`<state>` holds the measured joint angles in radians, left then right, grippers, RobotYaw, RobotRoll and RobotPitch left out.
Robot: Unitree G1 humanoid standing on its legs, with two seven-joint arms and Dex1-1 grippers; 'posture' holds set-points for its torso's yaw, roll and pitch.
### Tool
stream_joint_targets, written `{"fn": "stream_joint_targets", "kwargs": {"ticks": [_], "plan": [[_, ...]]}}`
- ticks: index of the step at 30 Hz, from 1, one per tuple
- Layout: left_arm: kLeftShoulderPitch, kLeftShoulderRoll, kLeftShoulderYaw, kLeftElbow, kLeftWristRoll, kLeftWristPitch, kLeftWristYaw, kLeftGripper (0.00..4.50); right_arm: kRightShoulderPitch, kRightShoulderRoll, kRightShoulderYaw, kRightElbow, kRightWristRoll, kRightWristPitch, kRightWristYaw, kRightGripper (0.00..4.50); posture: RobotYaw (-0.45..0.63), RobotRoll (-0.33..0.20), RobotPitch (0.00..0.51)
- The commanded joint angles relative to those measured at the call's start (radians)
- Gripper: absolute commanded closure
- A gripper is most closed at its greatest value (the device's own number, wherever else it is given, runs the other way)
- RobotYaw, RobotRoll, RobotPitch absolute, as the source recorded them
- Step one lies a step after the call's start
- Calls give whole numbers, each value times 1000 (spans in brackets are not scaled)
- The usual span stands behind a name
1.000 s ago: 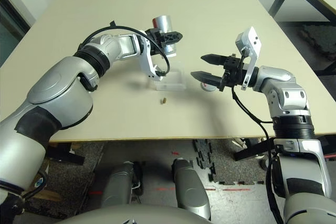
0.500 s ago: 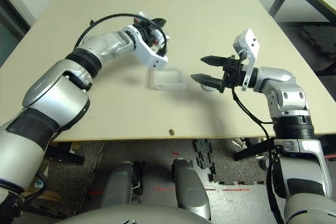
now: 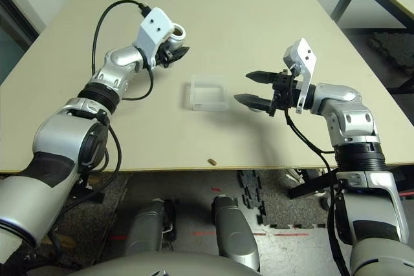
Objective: Pour the medicine from the bottle into the box.
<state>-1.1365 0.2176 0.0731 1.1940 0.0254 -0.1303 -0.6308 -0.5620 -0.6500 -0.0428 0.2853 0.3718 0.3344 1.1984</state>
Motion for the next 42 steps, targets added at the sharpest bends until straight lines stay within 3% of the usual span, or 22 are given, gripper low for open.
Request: {"fn": "stream_joint_targets", "kwargs": {"ticks": [1, 9, 27, 37, 42], "plan": [[34, -2, 38, -46, -59, 30, -8, 1908, 3, -2, 20, 16, -14, -16, 14, 0, -201, 0, 116], [125, -32, 94, -85, -136, -22, 4, 1908, -6, -4, 24, 28, -21, -28, 21, 0, -209, 0, 115], [204, -28, 31, 7, -54, -129, 119, 1908, 16, -19, 11, -3, -17, -15, 13, 0, -238, 0, 124], [202, -29, 17, 38, -40, -104, 160, 1908, 20, -24, 10, -10, -16, -8, 13, 0, -240, 0, 127], [199, -28, 19, 35, -47, -92, 161, 139, 17, -22, 13, -5, -18, -11, 14, 0, -232, 0, 125]]}}
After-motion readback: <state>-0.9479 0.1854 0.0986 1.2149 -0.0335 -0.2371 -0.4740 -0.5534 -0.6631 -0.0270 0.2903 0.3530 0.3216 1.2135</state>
